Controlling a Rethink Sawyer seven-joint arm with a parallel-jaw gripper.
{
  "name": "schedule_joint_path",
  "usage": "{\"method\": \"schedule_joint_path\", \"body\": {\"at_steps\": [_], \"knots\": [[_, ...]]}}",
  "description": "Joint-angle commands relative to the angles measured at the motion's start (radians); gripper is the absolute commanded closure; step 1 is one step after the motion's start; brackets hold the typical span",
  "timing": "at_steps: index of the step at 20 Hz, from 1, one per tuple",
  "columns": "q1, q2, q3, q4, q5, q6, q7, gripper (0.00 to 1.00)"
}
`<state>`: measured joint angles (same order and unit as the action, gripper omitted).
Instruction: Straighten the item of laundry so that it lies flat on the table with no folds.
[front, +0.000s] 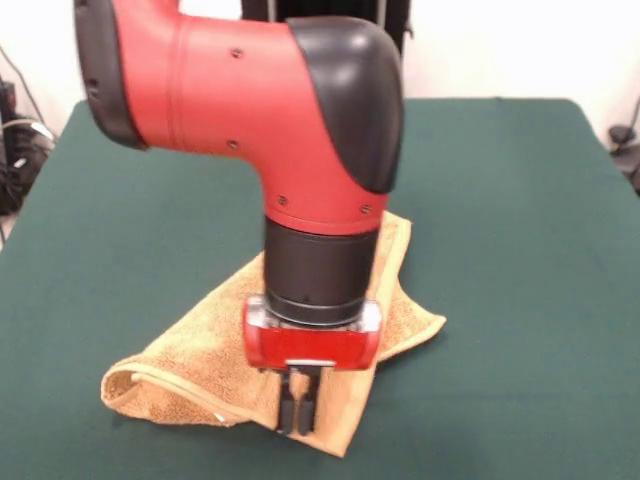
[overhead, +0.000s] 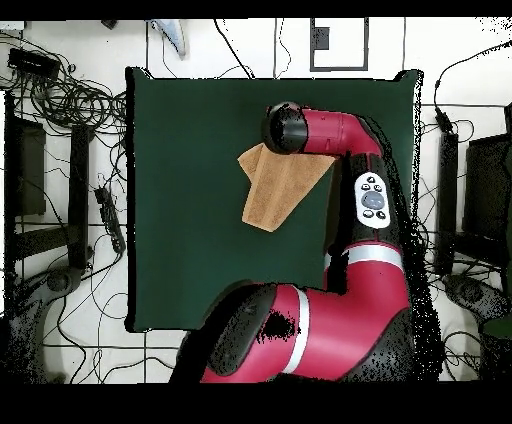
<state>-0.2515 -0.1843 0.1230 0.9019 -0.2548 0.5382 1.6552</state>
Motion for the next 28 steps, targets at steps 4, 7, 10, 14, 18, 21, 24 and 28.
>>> {"method": "schedule_joint_path", "body": {"at_steps": [4, 7, 10, 14, 18, 21, 24, 28], "knots": [[-0.016, 0.005, 0.105, 0.143, 0.045, 0.097, 0.011, 1.00], [-0.019, -0.018, 0.104, 0.161, 0.049, 0.114, 0.008, 1.00], [-0.025, -0.042, 0.101, 0.186, 0.053, 0.130, 0.006, 1.00], [-0.023, -0.059, 0.091, 0.212, 0.055, 0.118, 0.034, 1.00], [-0.004, -0.072, 0.069, 0.270, 0.041, -0.002, 0.116, 0.00], [0.010, -0.073, 0.054, 0.272, 0.049, 0.000, 0.151, 0.00], [0.021, -0.076, 0.043, 0.273, 0.049, -0.001, 0.166, 0.00], [0.027, -0.074, 0.042, 0.284, 0.042, -0.043, 0.177, 0.00]]}}
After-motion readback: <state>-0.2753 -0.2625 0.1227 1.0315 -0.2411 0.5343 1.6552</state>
